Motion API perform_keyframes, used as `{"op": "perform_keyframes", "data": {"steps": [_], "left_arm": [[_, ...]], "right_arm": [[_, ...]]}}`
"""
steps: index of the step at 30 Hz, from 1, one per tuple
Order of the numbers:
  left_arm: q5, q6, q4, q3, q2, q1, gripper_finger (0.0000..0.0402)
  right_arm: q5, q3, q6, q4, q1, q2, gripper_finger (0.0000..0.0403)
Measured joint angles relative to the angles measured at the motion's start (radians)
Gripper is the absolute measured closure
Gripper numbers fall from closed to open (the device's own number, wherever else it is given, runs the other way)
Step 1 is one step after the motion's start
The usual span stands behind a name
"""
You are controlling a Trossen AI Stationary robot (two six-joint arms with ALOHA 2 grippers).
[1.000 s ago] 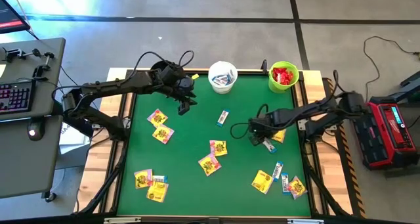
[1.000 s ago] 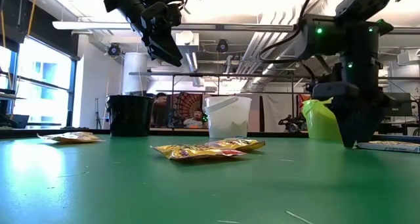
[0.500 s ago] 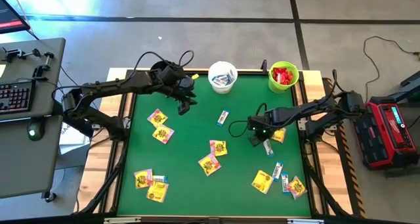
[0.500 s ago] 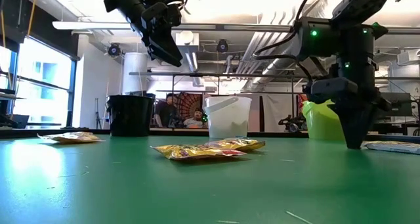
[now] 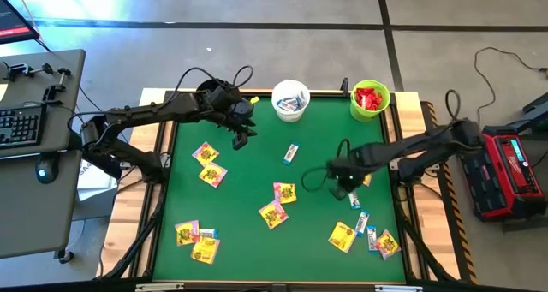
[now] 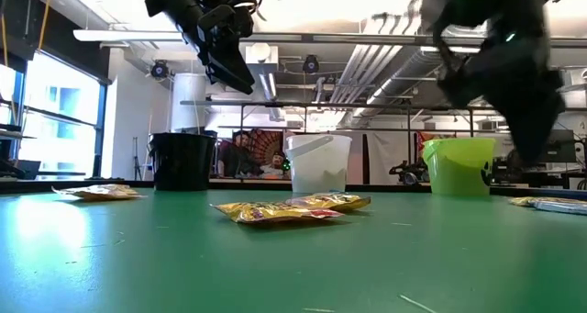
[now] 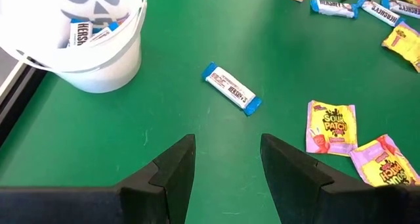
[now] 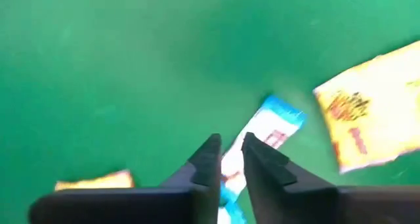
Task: Sort candy by brand, put in halloween buckets
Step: Put the white candy into the white bucket
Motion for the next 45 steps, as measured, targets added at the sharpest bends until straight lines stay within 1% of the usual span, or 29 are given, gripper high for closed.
{"op": "perform_keyframes", "data": {"steps": [3, 5, 8, 12, 13, 15, 22, 28, 34, 39, 42, 45], "left_arm": [[0.000, 0.000, -0.002, 0.000, 0.000, 0.000, 0.0236], [0.000, 0.000, -0.002, 0.000, 0.000, 0.000, 0.0236], [0.000, 0.000, -0.003, 0.000, 0.000, 0.000, 0.0236], [0.000, 0.000, -0.004, 0.000, 0.000, 0.000, 0.0236], [0.000, 0.000, -0.004, 0.000, 0.000, 0.000, 0.0236], [-0.001, -0.001, -0.004, 0.000, 0.000, 0.000, 0.0236], [-0.003, -0.002, -0.004, 0.000, 0.000, 0.000, 0.0236], [-0.004, -0.004, -0.005, 0.000, 0.000, 0.000, 0.0236], [-0.006, -0.004, -0.005, 0.000, 0.000, 0.000, 0.0236], [-0.006, -0.005, -0.005, 0.000, 0.000, 0.000, 0.0236], [-0.007, -0.010, -0.004, 0.000, 0.000, 0.000, 0.0236], [-0.007, -0.012, -0.005, 0.000, 0.000, 0.000, 0.0236]], "right_arm": [[0.037, 0.004, 0.034, -0.006, 0.116, -0.019, 0.0317], [0.071, 0.002, 0.028, -0.006, 0.209, -0.017, 0.0290], [0.167, 0.002, -0.018, -0.003, 0.348, -0.014, 0.0257], [0.335, 0.002, -0.092, -0.031, 0.497, -0.003, 0.0240], [0.363, -0.001, -0.108, -0.037, 0.523, 0.004, 0.0240], [0.383, -0.015, -0.125, -0.044, 0.559, 0.024, 0.0240], [0.357, -0.045, -0.167, -0.039, 0.625, 0.106, 0.0240], [0.364, -0.044, -0.184, -0.009, 0.665, 0.135, 0.0240], [0.366, -0.044, -0.243, 0.050, 0.676, 0.190, 0.0240], [0.379, -0.038, -0.228, 0.051, 0.675, 0.228, 0.0242], [0.379, -0.039, -0.210, 0.053, 0.675, 0.230, 0.0258], [0.376, -0.040, -0.208, 0.057, 0.672, 0.228, 0.0290]]}}
